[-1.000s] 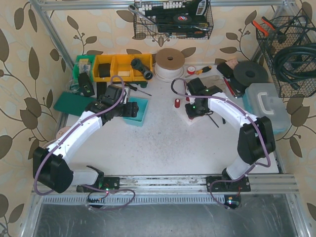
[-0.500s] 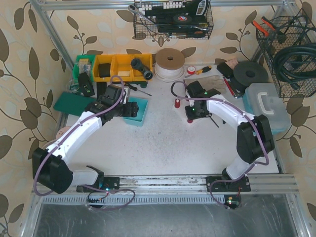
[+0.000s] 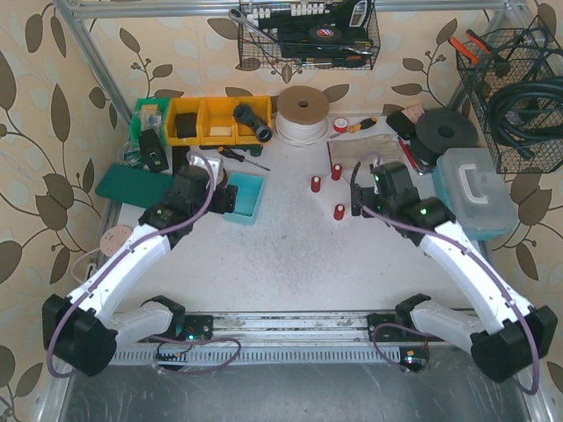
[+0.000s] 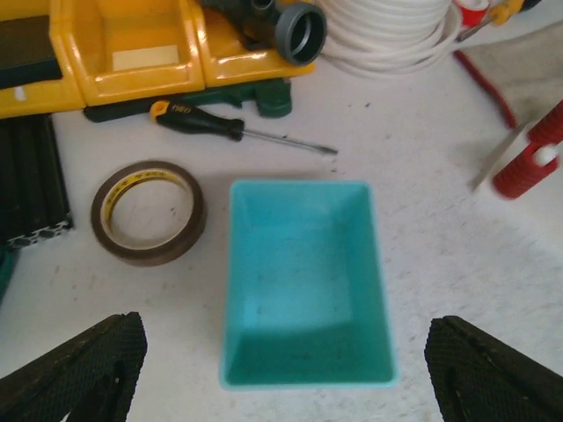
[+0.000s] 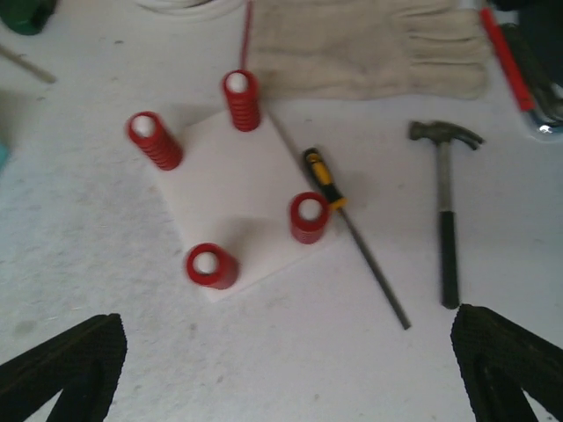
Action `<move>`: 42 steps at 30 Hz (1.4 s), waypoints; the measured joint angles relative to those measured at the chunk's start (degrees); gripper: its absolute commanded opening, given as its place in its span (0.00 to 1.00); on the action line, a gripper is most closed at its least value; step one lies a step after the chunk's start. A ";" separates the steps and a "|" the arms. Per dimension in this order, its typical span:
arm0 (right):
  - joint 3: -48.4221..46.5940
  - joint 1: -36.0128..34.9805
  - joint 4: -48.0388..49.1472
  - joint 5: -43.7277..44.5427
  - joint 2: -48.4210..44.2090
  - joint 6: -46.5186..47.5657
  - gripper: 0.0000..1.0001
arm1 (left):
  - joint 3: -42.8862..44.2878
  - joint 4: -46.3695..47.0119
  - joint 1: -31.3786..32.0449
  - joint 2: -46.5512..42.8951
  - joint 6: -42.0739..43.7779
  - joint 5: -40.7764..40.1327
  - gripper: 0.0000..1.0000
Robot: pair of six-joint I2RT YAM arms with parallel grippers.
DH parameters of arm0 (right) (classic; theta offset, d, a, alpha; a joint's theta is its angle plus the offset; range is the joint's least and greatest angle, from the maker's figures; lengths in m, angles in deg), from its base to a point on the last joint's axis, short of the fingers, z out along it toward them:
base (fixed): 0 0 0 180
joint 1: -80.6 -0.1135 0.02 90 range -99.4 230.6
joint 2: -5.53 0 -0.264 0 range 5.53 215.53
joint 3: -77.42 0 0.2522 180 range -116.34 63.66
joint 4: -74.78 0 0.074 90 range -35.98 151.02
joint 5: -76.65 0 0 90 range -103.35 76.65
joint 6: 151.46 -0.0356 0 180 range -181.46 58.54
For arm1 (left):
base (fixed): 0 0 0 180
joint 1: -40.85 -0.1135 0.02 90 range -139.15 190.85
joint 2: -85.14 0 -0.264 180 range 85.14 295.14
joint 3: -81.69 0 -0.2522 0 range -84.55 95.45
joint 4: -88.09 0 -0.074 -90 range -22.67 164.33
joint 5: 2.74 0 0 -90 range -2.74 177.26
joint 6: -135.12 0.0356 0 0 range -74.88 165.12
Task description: Install the large spring
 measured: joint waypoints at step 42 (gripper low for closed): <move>40.41 24.81 77.00 0.63 10.60 24.83 0.99 | -33.59 63.34 -25.81 21.24 15.06 -5.14 0.89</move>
